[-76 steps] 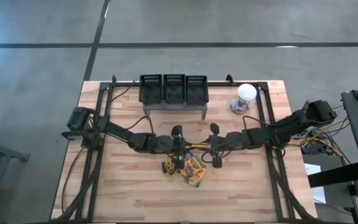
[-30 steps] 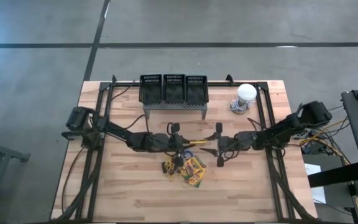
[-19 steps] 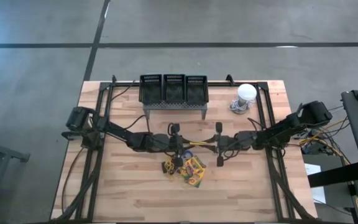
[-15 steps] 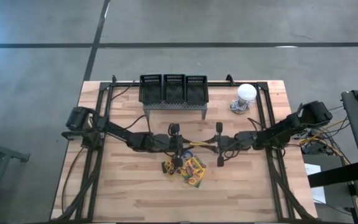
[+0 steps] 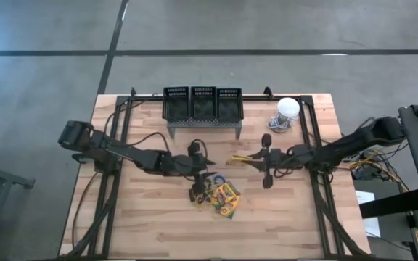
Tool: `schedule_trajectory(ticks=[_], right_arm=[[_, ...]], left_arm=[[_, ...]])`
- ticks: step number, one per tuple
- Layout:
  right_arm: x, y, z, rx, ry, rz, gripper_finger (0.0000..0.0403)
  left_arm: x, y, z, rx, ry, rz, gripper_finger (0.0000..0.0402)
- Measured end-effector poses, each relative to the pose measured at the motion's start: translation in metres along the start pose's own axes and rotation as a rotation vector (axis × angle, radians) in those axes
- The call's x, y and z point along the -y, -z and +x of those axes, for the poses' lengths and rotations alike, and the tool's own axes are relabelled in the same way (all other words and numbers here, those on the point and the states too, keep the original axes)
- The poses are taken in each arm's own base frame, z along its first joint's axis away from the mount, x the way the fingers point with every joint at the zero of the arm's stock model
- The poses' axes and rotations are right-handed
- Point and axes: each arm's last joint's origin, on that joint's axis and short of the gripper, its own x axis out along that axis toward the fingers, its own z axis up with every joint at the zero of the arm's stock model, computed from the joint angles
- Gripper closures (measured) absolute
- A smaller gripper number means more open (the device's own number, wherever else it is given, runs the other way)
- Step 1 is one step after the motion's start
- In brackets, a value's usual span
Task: Pick & Place Office Desk Supplies
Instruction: Put the crayon box into the right black bin on the shelf
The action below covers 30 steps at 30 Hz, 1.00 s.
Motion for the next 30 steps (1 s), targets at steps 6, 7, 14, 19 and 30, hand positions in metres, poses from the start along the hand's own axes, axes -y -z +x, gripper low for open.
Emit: schedule_trajectory(ticks=[6,7,14,19,30], right_arm=[[0.014,-0.064,0.012,-0.163,0.04,-0.142,0.0374],[0.017,-0.075,0.016,-0.17,0.049,-0.171,0.0374],[0.063,-0.132,0.046,-0.086,-0.01,-0.28,0.0374],[0.128,-0.139,0.072,-0.094,-0.056,-0.204,0.0374],[0.233,-0.115,0.086,-0.161,0.007,-0.024,0.0374]], left_arm=[[0.026,0.005,-0.007,0.011,0.061,0.082,0.0236],[0.03,0.006,-0.006,0.021,0.065,0.088,0.0236],[0.037,0.018,-0.004,0.075,0.055,0.086,0.0236],[0.034,0.027,-0.004,0.078,0.043,0.082,0.0236],[0.033,0.029,-0.004,0.081,0.037,0.081,0.0236]])
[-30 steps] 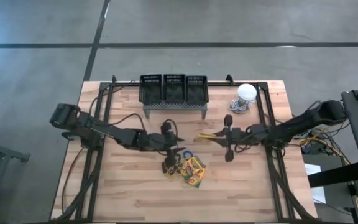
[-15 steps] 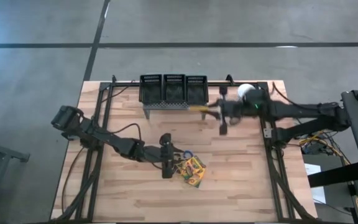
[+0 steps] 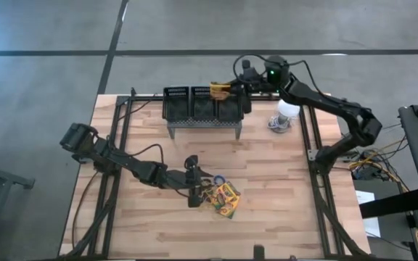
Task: Pick & Place Office Desk Supplies
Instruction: Put the crayon box into the right black bin on the shelf
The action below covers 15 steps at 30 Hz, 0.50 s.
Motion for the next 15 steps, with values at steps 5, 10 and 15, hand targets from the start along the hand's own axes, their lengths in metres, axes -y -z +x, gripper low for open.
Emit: schedule_trajectory(ticks=[5,10,15], right_arm=[[0.012,0.01,-0.004,0.055,0.0,0.052,0.0374],[0.012,0.015,-0.016,0.078,0.016,0.048,0.0374],[0.006,0.038,-0.021,0.112,0.023,0.041,0.0374]], left_arm=[[0.0,0.0,0.0,-0.002,0.0,0.001,0.0236],[0.0,0.0,0.0,-0.002,0.0,0.0,0.0236],[0.0,0.0,0.0,-0.002,0.0,0.0,0.0236]])
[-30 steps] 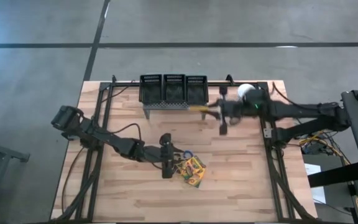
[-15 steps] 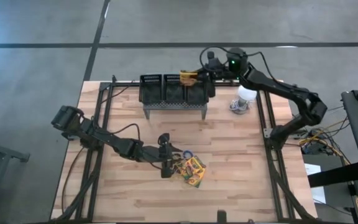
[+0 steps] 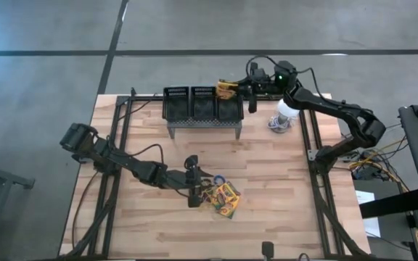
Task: Pick & Place Office Desk Supplies
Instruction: Put the crayon box into the right black bin on the shelf
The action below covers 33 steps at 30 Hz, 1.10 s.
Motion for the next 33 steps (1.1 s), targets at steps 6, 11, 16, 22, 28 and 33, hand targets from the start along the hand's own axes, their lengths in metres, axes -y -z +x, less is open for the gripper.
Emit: schedule_trajectory(ticks=[6,11,16,22,28,33], right_arm=[[0.005,0.008,-0.008,0.067,0.002,0.054,0.0374],[0.008,0.006,-0.012,0.066,-0.053,0.057,0.0374],[0.011,0.01,-0.012,0.058,-0.042,0.022,0.0374],[0.021,0.014,-0.016,0.048,-0.006,0.027,0.0374],[0.032,0.035,-0.015,-0.046,0.013,0.018,0.0374],[0.043,0.044,-0.005,-0.068,0.017,0.025,0.0374]], left_arm=[[0.0,0.0,0.0,0.003,0.0,-0.003,0.0236],[0.0,-0.001,0.0,0.005,0.0,-0.004,0.0236],[0.0,-0.001,0.0,0.006,0.0,-0.004,0.0236],[0.0,-0.001,0.0,0.006,0.0,-0.004,0.0236],[0.0,-0.001,0.0,0.006,0.0,-0.004,0.0236],[0.0,-0.001,0.0,0.006,0.0,-0.004,0.0236]])
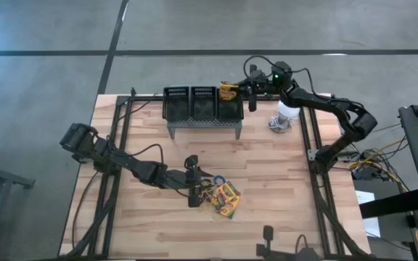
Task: Pick & Place Office Desk Supplies
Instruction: Put the crayon box into the right black bin on the shelf
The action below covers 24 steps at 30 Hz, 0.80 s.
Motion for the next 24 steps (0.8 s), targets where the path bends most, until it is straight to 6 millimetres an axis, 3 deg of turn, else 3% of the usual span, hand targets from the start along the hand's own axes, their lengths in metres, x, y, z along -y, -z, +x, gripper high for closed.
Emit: schedule_trajectory(ticks=[7,16,24], right_arm=[[0.016,0.007,0.015,-0.059,-0.005,0.032,0.0374],[0.02,0.008,0.018,-0.149,-0.019,0.037,0.037],[0.018,0.004,0.015,-0.149,-0.018,0.036,0.0291]], left_arm=[[0.0,0.0,0.0,0.0,0.0,0.0,0.0236],[0.0,0.0,0.0,-0.002,0.0,0.001,0.0236],[0.0,0.0,0.0,-0.002,0.0,0.001,0.0236]])
